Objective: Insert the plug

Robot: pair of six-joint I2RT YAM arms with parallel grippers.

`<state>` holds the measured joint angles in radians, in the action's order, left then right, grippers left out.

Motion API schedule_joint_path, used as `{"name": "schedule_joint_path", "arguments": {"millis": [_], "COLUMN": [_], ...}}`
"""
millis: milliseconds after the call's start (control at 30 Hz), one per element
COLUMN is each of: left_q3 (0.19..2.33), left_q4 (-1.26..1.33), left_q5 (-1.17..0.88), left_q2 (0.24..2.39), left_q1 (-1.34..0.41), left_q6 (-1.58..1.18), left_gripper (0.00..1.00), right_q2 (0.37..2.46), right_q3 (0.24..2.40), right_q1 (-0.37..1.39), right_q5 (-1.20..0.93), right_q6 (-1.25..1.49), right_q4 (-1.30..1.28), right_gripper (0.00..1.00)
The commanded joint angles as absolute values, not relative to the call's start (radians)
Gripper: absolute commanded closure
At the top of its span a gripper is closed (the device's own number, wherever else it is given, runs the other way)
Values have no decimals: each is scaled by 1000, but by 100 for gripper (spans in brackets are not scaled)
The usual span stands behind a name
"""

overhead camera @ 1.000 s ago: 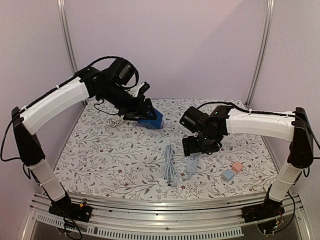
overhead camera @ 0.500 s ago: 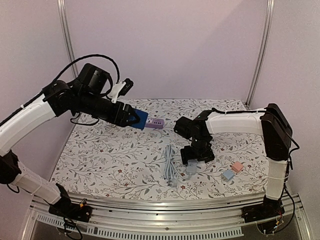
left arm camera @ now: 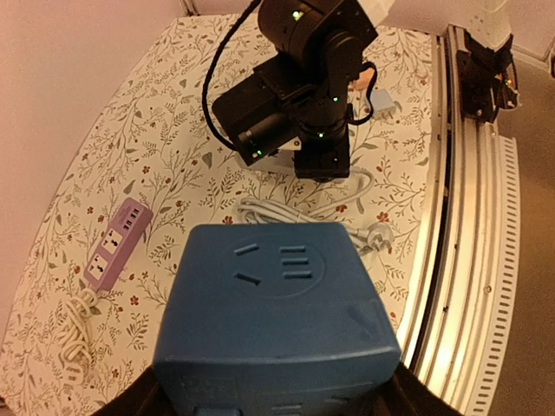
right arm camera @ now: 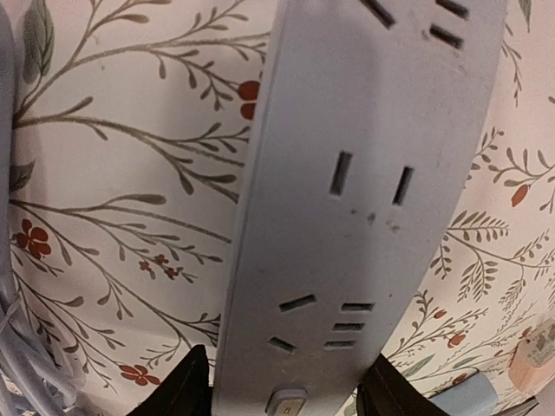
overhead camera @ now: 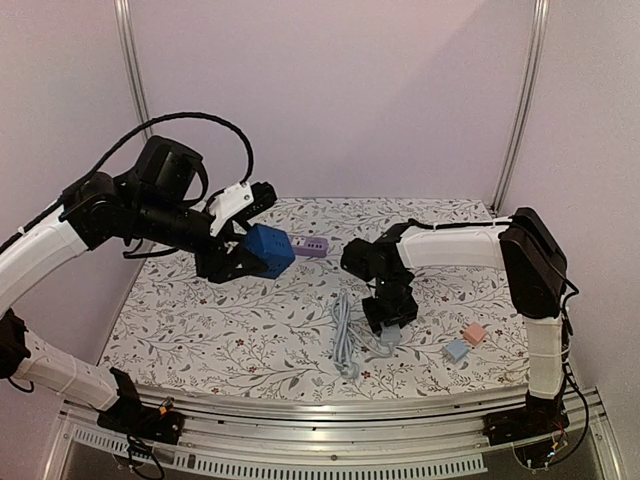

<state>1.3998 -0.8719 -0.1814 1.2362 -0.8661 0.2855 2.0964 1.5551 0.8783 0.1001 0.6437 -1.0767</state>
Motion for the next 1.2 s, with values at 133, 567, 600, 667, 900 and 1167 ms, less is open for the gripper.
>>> {"name": "schedule_joint_path", "arguments": {"millis": [133, 567, 600, 667, 900, 1167], "left_q3": [1444, 1481, 1484, 1488, 1489, 1463], "left_q4": [-936, -984, -985, -989, -1022, -1062], "left_q5": [-298, -310, -312, -319, -335, -313], "left_q2": [1239, 1296, 1302, 1314, 1309, 1262], "left_q1": [-880, -874, -870, -861, -821, -797], "left_q6": [505, 716, 722, 732, 739, 715], "left_gripper": [100, 100, 100, 100, 100, 100], "right_q2": [2069, 1959, 1967, 1992, 2071, 2146], "right_q3": [1547, 1507, 1520, 1549, 1608, 1692], "right_q1": [884, 935, 937, 941, 980, 985], "right_q5": [148, 110, 111, 113, 98, 112], "right_q6": [389, -101, -126, -178, -381, -402], "right_q4": [-1086, -961, -961, -962, -894, -864], "right_gripper": [54, 51, 51, 50, 49, 48]}}
